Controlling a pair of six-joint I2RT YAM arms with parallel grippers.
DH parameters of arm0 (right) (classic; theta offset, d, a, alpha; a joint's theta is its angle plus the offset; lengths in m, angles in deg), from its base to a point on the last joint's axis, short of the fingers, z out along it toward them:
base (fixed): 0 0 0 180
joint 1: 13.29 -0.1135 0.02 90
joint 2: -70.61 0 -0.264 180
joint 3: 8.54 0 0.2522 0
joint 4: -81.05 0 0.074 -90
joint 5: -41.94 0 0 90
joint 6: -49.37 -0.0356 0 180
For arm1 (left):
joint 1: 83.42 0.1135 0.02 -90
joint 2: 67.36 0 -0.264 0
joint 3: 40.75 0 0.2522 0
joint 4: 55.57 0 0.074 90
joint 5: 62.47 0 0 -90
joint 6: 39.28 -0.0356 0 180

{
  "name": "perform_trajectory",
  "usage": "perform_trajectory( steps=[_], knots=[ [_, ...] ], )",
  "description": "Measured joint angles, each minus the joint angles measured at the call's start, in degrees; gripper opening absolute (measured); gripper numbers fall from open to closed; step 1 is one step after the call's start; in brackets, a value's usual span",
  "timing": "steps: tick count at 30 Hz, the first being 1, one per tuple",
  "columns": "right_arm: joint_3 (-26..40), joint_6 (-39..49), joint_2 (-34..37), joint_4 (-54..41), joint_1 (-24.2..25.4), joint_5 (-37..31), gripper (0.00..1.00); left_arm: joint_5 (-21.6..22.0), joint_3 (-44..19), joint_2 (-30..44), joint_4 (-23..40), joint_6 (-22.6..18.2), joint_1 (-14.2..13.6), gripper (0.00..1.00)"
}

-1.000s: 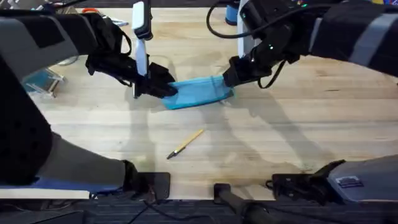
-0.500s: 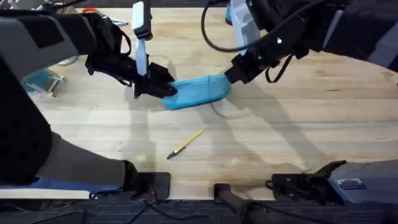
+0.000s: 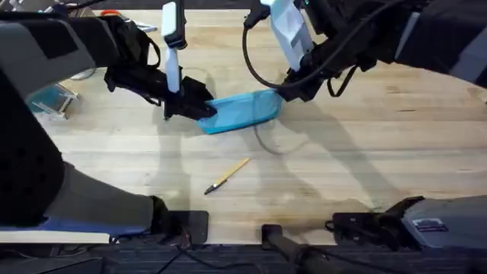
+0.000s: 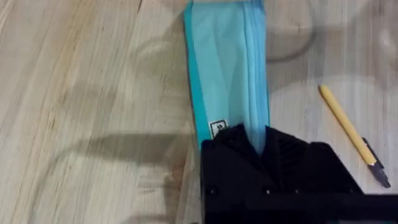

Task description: Unzip the bag, pick up the pens from the table one at a time and place them inside, then zip the bag closed.

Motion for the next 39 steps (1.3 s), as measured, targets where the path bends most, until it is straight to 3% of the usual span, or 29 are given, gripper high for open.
perform_trajectory(
  steps=[7, 39],
  knots=[
    [0.32, 0.90, 0.01, 0.95, -0.67, -0.22, 0.031, 0.22, -0.09, 0.00, 0.00, 0.00, 0.00, 0.041],
    [0.85, 1.28, -0.05, 7.45, -14.63, -1.40, 0.030, 0.48, -0.09, 0.00, 0.22, 0.00, 0.00, 0.041]
  ],
)
